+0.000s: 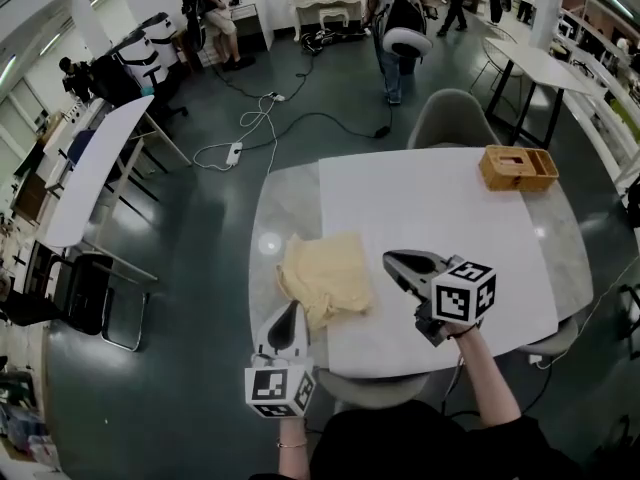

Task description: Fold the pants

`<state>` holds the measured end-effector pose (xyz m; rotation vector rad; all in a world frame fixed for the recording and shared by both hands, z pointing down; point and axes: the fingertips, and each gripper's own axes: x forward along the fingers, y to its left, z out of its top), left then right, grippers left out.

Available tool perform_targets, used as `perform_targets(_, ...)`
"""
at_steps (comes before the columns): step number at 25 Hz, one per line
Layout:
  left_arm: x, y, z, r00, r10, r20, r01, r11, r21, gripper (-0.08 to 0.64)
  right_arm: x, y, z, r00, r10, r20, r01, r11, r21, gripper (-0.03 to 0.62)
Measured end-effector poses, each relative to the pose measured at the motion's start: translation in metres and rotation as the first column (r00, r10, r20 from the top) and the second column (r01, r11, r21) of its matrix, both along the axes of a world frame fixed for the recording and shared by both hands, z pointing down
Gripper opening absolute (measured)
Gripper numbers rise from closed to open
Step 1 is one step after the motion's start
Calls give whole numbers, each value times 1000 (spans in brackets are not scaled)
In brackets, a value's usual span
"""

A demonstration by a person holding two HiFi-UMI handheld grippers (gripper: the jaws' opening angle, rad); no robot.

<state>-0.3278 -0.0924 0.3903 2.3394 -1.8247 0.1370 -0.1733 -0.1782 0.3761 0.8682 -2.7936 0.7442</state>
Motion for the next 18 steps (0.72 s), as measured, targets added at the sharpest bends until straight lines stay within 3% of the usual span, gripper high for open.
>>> perform_targets(3, 14, 1, -16, 999, -6, 47, 3, 999, 45, 15, 31, 7, -16, 998, 55, 36, -57, 996, 74, 14)
perform_targets(7, 25, 6, -32, 999, -19, 49, 14, 996, 90, 14, 65, 17, -32, 990, 120, 72, -130, 979, 156, 14)
perform_targets(18, 42, 17, -59, 997, -43, 60, 32, 985, 171, 14, 132, 34, -58, 960, 255, 112, -277, 919, 279, 14)
